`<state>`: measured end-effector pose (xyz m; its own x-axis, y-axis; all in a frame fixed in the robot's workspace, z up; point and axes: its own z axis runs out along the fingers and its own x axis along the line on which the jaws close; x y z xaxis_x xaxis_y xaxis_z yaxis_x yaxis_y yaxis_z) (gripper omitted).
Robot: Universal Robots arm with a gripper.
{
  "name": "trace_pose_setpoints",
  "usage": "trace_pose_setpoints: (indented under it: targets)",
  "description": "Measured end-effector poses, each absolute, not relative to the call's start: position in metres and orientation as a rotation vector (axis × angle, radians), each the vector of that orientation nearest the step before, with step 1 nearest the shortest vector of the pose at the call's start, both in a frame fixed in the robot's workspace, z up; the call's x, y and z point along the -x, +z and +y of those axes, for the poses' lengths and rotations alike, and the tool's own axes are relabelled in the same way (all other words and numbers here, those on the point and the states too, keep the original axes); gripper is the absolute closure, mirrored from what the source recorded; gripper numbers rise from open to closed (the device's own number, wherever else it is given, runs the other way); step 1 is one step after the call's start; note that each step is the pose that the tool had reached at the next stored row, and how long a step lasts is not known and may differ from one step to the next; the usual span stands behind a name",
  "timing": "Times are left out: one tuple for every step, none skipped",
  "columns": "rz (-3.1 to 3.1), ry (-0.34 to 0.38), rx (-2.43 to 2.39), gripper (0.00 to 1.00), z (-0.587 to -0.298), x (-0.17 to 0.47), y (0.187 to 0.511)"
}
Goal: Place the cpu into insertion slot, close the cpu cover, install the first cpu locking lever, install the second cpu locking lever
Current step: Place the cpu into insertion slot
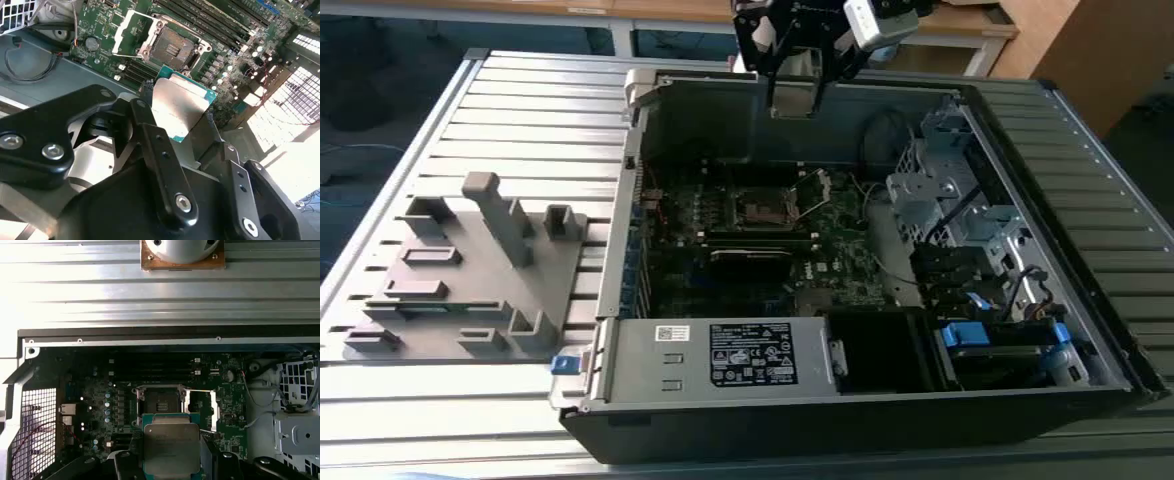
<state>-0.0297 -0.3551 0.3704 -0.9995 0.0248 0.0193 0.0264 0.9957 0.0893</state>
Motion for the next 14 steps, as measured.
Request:
trace_pose_setpoints:
  targets:
    - [-3.12, -0.14, 0.04, 0.46, -0.3551, 0.0297, 0.3704]
    - [-3.12, -0.14, 0.04, 0.46, -0.3551, 0.0297, 0.3704]
    - [-3.12, -0.14, 0.04, 0.46, -0.3551, 0.0297, 0.3704]
    - [-3.12, -0.14, 0.04, 0.46, -0.3551, 0.0297, 0.3704]
    - [-3.12, -0.14, 0.04, 0.46, -0.3551, 0.0297, 0.3704]
    - [-3.12, -0.14, 0.04, 0.46, -0.3551, 0.0296, 0.3702]
    - [-3.12, -0.14, 0.04, 0.46, -0.3551, 0.0296, 0.3698]
    - [-3.12, -0.14, 0.04, 0.46, -0.3551, 0.0297, 0.3695]
    - [-3.12, -0.14, 0.04, 0.46, -0.3551, 0.0297, 0.3694]
    - [-3.12, -0.14, 0.04, 0.46, -0.3552, 0.0297, 0.3694]
    - [-3.12, -0.14, 0.04, 0.46, -0.3551, 0.0297, 0.3693]
    - [-3.12, -0.14, 0.04, 0.46, -0.3551, 0.0297, 0.3693]
    - [-3.12, -0.14, 0.04, 0.46, -0.3551, 0.0297, 0.3693]
    - [-3.12, -0.14, 0.04, 0.46, -0.3551, 0.0297, 0.3693]
